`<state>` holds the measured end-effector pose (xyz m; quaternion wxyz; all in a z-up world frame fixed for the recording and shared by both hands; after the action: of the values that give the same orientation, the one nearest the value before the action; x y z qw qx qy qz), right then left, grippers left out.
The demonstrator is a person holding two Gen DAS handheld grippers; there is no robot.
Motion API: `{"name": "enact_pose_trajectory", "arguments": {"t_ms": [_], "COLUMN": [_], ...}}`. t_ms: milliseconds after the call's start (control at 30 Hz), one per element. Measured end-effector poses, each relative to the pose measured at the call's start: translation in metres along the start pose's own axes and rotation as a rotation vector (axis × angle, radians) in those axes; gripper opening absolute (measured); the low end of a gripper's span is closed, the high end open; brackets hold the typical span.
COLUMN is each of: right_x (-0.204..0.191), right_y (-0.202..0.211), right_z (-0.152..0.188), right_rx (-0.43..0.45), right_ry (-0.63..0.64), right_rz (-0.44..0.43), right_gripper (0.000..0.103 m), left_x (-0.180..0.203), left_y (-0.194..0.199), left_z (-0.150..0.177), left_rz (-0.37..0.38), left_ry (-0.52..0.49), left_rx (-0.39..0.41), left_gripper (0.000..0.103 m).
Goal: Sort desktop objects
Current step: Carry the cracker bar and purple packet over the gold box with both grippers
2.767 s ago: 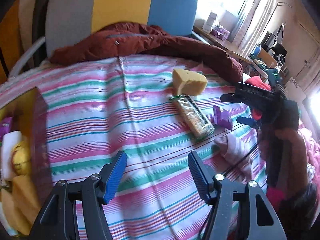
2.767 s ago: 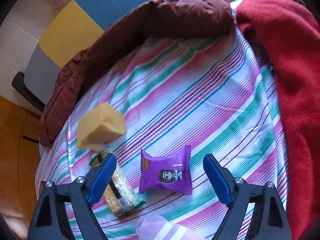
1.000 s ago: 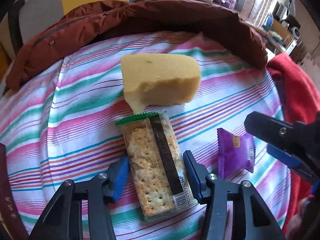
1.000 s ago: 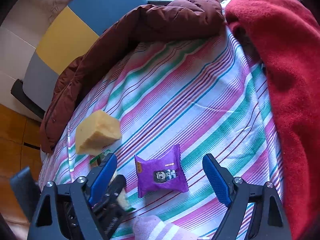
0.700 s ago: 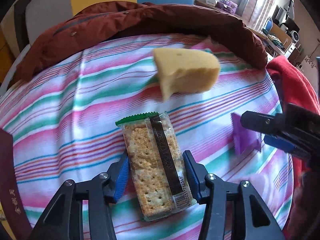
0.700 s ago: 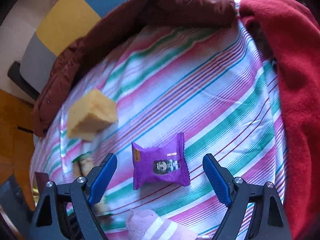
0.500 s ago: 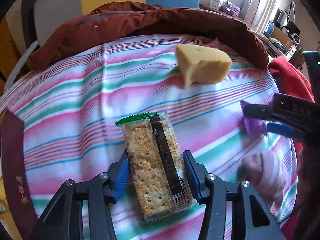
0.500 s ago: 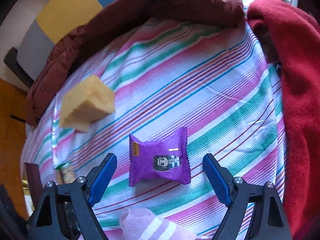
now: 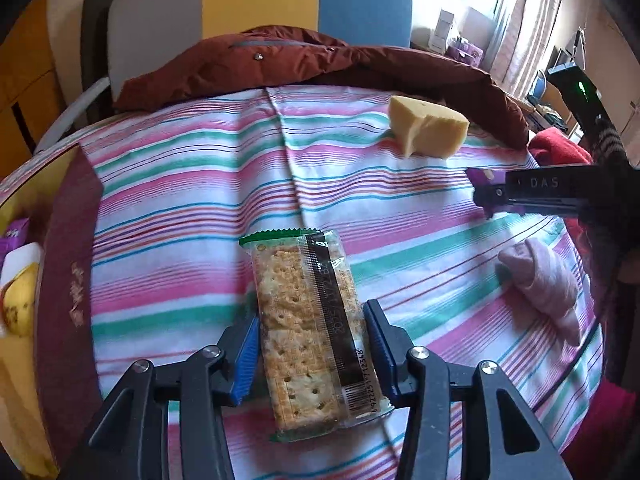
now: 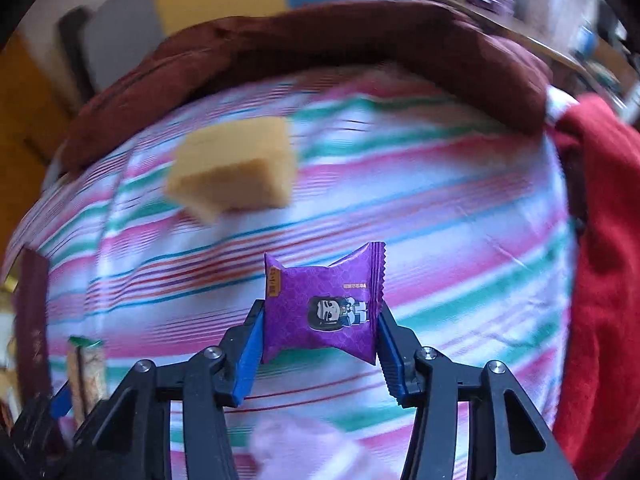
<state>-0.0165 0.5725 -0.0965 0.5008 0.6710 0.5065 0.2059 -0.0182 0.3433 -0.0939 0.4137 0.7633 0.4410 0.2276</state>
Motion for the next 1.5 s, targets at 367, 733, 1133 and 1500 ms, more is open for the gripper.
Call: {"name": "enact_pose_trajectory", "arguments": {"t_ms": [367, 733, 1133, 1500], "right_x": [-0.085, -0.078, -0.081, -0.086], "right_y": [-0.008, -0.021, -0.022, -0.017], "right_z": [0.028, 0.031, 0.033, 0.035], "right_rx": [-0.03, -0.052, -0.039, -0.012], "right_ry": [0.311, 0.327, 0.342, 0.352], "right_rz": [-0.144, -0.079, -0.045, 0.003], "right_gripper": [0.052, 0.053, 0.054, 0.053], "left_x": [-0.022, -0.036, -0.068, -0.113], "left_y": [0.021, 0.063, 0.101, 0.118], "left_z": [0.017, 0.012, 0.01, 0.019], "left_rz": [-0.048, -0.056, -0.098, -0.131], "left_ry": [0.029, 0.042, 0.085, 0.164], "left_rx": [0.06, 0.151, 0.203, 0.207], "left_gripper": [0.048, 0.048, 0.049, 0.049]}}
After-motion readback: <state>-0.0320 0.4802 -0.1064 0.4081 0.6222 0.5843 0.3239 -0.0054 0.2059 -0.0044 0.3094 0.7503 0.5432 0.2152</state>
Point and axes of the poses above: each gripper's, at about its wrist camera, not at the fingertips, and y roughly against the way its jaws point, x to its right, z to its underside, the point moved 4 cm from there along -y, roughly the way its jaws point, and after that the axes turned 7 degrees about -z, right-handed, at the moved point
